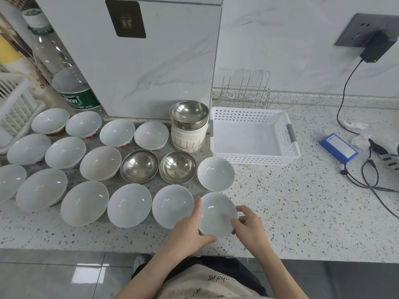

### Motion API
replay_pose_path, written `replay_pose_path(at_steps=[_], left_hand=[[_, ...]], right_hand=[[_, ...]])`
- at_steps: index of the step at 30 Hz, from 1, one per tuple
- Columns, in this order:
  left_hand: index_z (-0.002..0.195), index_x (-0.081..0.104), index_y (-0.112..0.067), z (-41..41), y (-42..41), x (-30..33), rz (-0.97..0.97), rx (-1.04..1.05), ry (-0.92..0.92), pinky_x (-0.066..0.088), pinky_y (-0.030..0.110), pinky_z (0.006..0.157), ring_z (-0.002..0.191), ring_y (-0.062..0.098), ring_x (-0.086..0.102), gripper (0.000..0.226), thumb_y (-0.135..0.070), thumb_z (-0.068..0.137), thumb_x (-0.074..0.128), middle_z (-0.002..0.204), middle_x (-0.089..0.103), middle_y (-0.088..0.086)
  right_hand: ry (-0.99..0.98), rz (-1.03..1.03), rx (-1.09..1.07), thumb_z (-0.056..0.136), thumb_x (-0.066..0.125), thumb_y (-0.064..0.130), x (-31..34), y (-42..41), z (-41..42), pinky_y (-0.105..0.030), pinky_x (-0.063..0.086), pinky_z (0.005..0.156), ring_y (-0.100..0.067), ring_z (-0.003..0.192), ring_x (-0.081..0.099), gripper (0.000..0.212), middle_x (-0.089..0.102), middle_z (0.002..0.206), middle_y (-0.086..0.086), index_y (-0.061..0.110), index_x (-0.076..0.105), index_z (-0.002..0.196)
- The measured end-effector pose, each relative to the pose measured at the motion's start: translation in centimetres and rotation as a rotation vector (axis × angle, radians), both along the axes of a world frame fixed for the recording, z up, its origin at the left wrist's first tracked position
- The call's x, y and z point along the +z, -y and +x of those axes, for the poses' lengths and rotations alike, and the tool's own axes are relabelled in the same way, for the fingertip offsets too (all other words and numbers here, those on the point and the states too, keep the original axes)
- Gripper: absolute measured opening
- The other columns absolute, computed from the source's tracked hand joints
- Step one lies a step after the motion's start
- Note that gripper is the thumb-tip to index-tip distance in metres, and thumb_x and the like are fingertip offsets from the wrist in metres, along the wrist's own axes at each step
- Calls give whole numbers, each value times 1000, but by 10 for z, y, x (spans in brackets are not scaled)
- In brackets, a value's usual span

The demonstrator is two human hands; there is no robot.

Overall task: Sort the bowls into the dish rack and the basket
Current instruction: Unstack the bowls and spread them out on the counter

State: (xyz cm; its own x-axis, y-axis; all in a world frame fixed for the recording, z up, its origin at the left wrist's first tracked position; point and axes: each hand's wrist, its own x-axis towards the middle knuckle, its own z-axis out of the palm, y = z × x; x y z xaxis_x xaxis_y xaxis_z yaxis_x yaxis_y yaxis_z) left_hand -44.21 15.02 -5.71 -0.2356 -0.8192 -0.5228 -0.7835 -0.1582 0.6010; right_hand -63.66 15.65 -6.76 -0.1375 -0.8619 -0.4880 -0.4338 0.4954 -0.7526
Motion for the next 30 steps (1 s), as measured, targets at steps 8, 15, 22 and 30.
replay_pose_path(at_steps=[8,15,22,30], left_hand=[[154,-14,-38,0,1,3,16,-13,6,40,18,60,67,1,55,117,-51,78,74,79,48,-12],[153,-7,-42,4,3,11,-12,-20,93,50,27,68,88,11,61,114,-60,72,72,97,59,-11],[153,18,-43,19,17,24,-94,74,1,53,28,72,76,4,67,77,-65,86,50,85,73,-7],[124,57,-21,51,130,55,-234,551,-347,46,23,46,43,7,56,37,-46,97,51,70,74,-6]], right_hand=[[23,-4,-2,84,55,12,2,0,0,-17,38,42,-2,46,57,24,60,56,-5,29,59,101],[31,-11,30,89,58,20,4,4,-5,-19,41,48,-2,49,58,10,66,59,-9,25,61,96],[-78,-131,-76,92,56,36,14,28,-13,-23,42,46,-1,42,52,12,67,62,-9,31,65,85],[-46,-289,-193,90,53,28,46,93,4,-18,40,44,-1,44,49,17,65,56,5,31,66,79]])
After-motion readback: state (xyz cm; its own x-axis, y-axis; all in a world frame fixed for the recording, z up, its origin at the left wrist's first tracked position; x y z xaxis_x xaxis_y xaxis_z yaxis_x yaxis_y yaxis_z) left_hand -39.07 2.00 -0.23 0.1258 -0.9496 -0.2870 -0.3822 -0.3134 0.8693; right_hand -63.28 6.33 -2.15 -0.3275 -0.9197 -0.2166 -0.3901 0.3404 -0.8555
